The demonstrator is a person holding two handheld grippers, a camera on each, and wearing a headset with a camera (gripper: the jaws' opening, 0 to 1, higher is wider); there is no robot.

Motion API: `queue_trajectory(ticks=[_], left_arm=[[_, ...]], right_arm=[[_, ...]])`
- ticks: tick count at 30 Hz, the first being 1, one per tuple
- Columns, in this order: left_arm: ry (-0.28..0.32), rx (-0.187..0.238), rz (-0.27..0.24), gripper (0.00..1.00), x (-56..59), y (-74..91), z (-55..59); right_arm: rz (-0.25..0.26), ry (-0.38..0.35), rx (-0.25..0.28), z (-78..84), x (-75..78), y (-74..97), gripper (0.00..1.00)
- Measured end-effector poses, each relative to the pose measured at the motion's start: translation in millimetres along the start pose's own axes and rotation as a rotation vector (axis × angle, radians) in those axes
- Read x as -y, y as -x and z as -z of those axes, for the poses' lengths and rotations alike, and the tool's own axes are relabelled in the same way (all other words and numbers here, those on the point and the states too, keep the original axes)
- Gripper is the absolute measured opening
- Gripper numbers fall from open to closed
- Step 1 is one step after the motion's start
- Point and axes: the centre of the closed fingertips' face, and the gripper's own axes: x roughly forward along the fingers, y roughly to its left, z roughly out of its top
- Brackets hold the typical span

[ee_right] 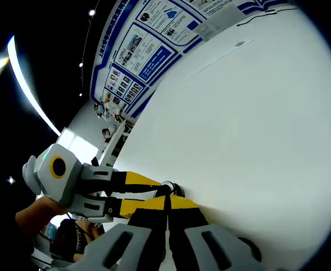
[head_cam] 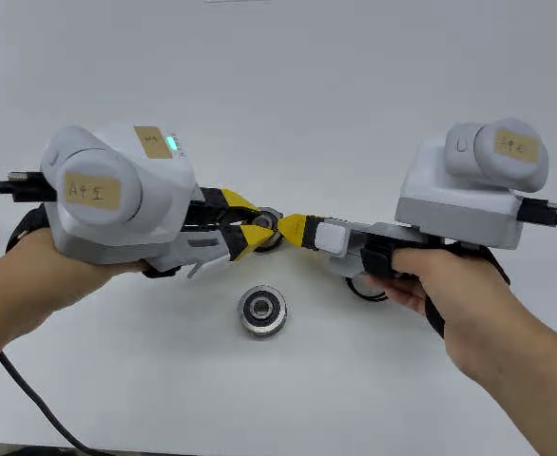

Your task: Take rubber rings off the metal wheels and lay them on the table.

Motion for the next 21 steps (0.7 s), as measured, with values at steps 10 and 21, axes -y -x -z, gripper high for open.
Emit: queue_trajectory(ticks=[10,21], left_arm=[[0.002,-0.001,-0.001,0.13,-0.4,-0.1,0.0],[0.003,0.001,-0.001,0.13,-0.1,-0.1,0.0]], right_arm=[[0.002,0.025,-0.005,0.2,-2.5,-2.9,0.0],[-0.009,0.084,-0.008,-0.5,-4.6,-6.0,0.0]])
